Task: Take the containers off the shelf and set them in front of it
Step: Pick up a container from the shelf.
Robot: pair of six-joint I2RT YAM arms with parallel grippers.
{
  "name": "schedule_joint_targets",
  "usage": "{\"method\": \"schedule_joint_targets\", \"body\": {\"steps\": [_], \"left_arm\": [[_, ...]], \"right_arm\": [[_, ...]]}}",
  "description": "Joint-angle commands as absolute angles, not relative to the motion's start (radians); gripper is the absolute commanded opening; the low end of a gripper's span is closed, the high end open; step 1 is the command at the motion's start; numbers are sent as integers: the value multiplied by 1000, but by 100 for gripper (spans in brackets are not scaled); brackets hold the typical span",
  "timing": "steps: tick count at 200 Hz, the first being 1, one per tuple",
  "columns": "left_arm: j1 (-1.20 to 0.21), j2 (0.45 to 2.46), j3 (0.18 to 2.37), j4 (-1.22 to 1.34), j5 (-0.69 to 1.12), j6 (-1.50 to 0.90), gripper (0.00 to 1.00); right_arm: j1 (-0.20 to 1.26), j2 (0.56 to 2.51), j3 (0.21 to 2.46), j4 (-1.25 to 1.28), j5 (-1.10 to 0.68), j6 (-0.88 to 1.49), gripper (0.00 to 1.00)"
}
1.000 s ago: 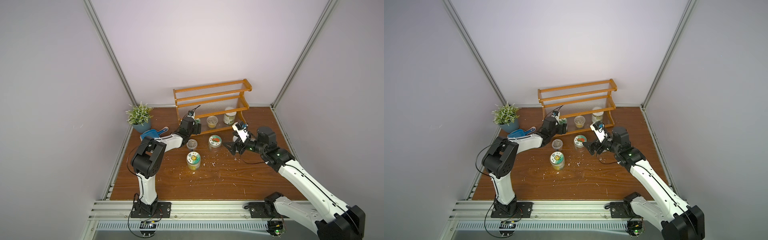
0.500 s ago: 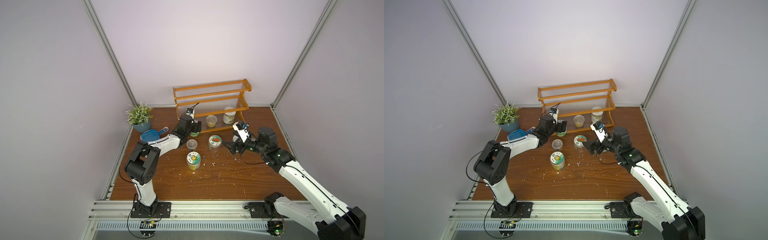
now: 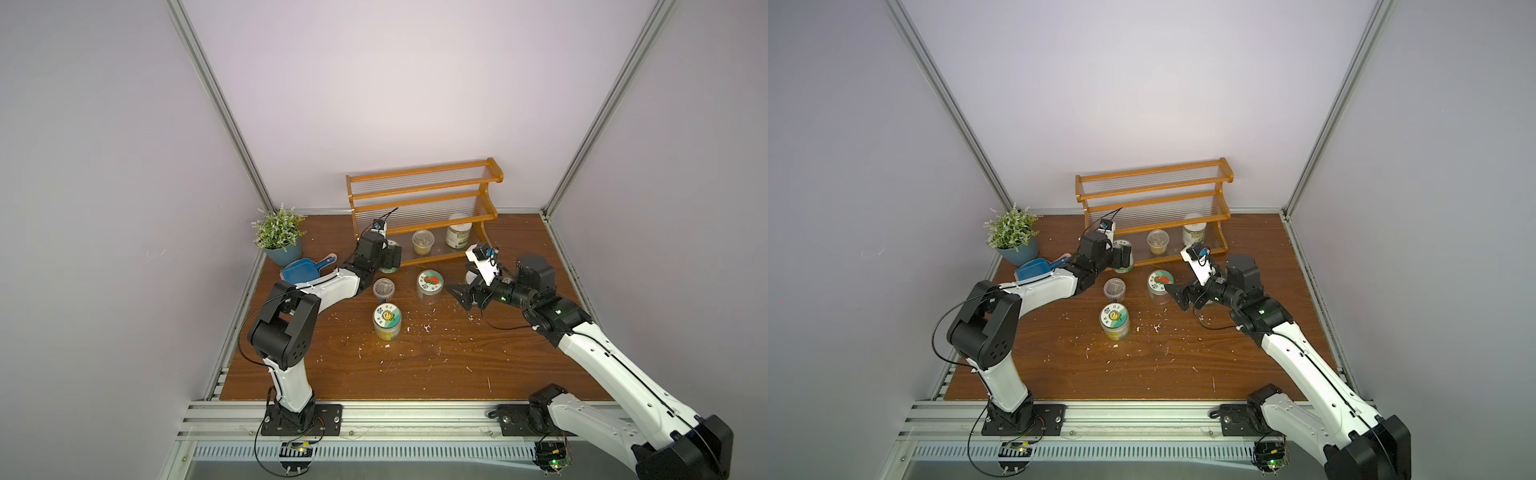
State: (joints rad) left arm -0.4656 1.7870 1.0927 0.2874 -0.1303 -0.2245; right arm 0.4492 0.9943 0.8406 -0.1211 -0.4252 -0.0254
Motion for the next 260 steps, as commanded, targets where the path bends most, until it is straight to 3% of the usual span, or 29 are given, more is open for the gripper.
{"method": "schedule_joint_targets", "body": {"steps": [1,88,205,260], "left_arm": [[-475,1759,1100,246,-120,-220,100],[-459,1847,1195,161,-31,-253,100],[-454,1827,1217,37,-106,-208,100],[-441,1891,1261,48,-42,-238,100]], "right_arm": [[446,985,836,-86,-449,-12,99],[446,977,831,-84,-453,-8,99],[446,987,828,-79,-459,-7,99],[446,981,831,-79,-460,-6,99]]}}
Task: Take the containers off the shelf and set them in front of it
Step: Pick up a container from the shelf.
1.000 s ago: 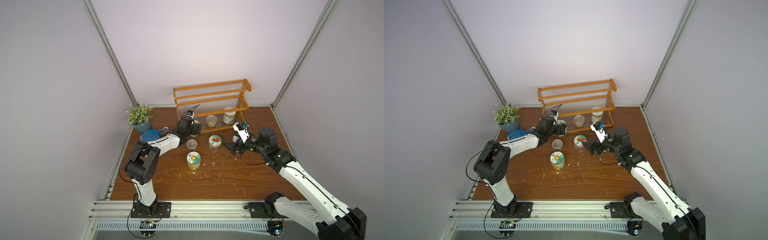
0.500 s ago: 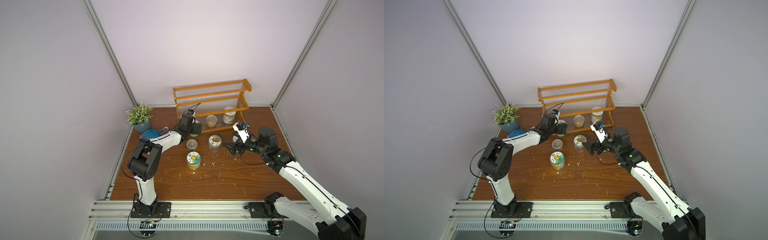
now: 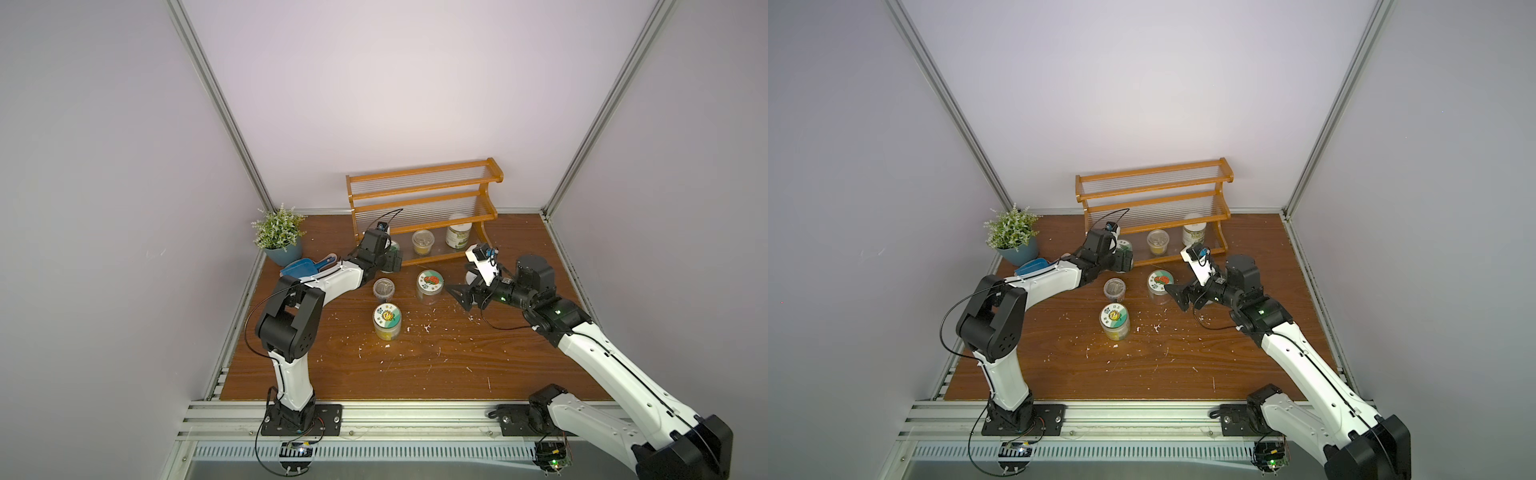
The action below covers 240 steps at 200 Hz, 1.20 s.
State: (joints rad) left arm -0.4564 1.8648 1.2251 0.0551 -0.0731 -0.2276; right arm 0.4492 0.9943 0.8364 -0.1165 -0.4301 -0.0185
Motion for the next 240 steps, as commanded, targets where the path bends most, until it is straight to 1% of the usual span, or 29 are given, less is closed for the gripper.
{"method": "schedule_joint_targets", "body": {"steps": [1,47,113,138,163,203,240], "left_arm": [[-440,1891,1261,50,-40,-239,100],[-411,1925,1261,112,54,-257,100],[-391,1951,1254,174,97,-243,100],[-391,1949,1248,192,107,-235,93],[-391,1926,1226,215,101,-226,83],[-394,1896,1207,219,94,-221,81],[-413,1840,1187,202,74,-218,81]], "right_arm": [[445,981,830,-78,-459,-6,99],[446,983,827,-75,-463,-6,99],[446,980,823,-71,-458,-8,99],[446,982,823,-71,-459,-9,99],[446,982,821,-69,-454,-9,99],[446,984,821,-65,-457,-9,99],[446,982,821,-67,-457,-8,99]]}}
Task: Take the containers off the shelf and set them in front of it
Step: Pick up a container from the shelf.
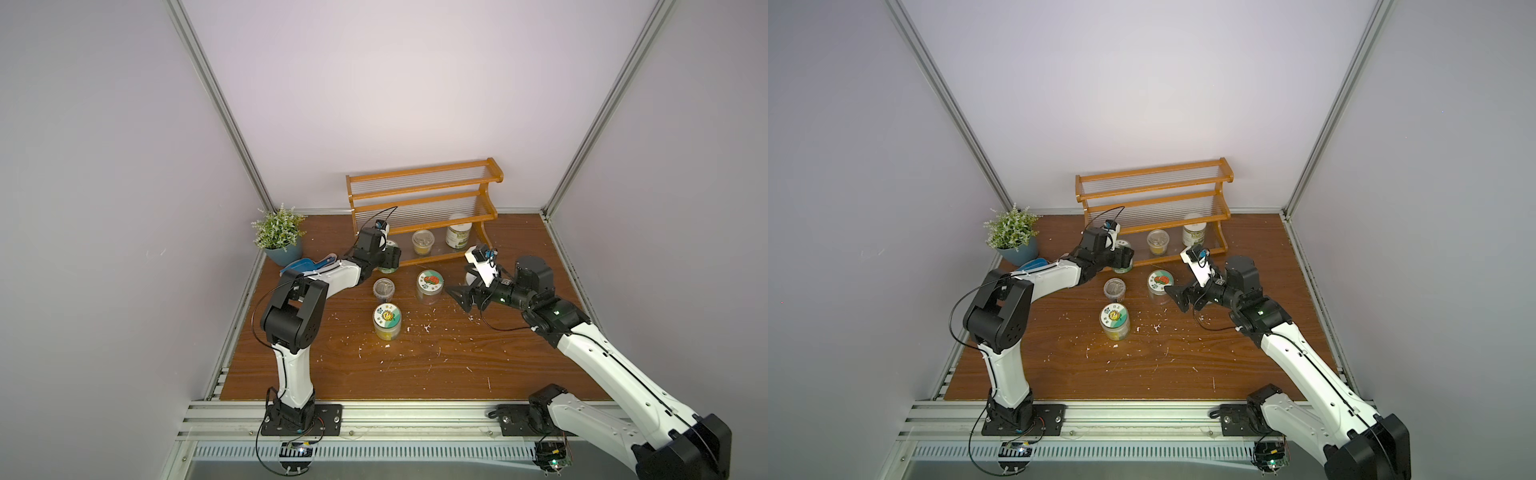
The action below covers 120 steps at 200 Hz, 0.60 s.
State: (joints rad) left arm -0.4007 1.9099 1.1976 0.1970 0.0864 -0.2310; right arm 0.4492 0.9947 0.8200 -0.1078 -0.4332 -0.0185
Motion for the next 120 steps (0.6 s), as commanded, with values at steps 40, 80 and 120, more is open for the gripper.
{"method": "schedule_joint_targets", "body": {"steps": [40,80,120], "left_arm": [[-439,1775,1156,185,59,-235,82],[-471,1710,1126,160,60,-251,82],[-503,1598,1058,126,72,-267,82]], "right_arm": [[446,976,821,-66,-456,-7,99],[446,974,822,-64,-467,-5,99],[446,974,832,-79,-478,-3,99]]}}
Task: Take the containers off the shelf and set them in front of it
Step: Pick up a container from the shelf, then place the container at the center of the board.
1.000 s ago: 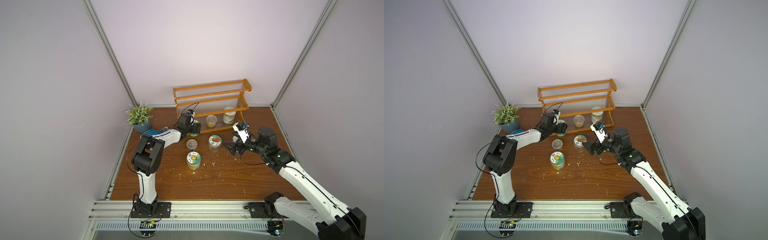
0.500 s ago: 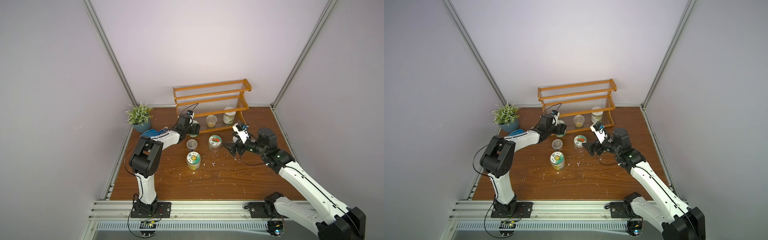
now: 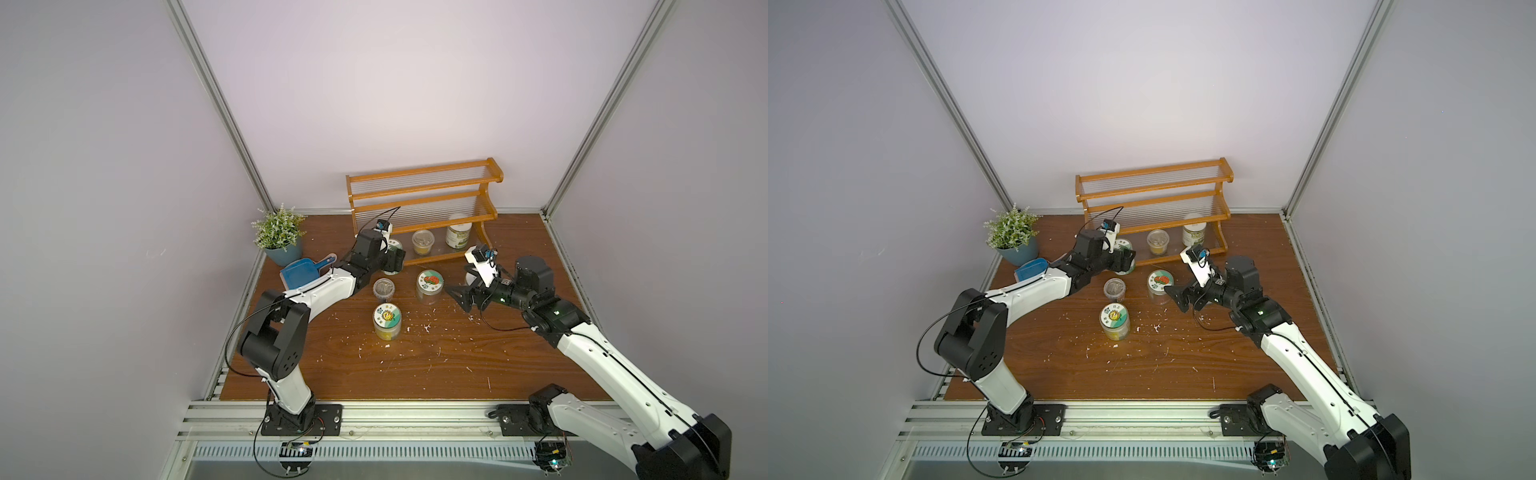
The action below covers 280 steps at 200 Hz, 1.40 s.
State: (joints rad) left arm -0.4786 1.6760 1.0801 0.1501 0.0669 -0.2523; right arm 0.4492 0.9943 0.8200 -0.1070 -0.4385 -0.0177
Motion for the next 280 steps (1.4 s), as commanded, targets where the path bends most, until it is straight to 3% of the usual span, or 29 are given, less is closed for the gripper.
{"method": "schedule_joint_targets", "body": {"steps": [1,56,113,216,280], "left_arm": [[-504,1596,1058,123,71,-268,82],[-570,1421,1040,-6,126,-272,83],[-771,1360,955,34,89,-331,82],[-933,1556,837,274,117,-283,82],[-939,1671,849,359,150,-209,84]], "right_arm": [[446,974,832,-81,-479,-3,99],[446,955,884,-196,-541,-9,99],[446,864,975,-411,-541,22,99],[445,691,932,-541,-185,222,99],[444,687,881,-511,-139,228,99]]}}
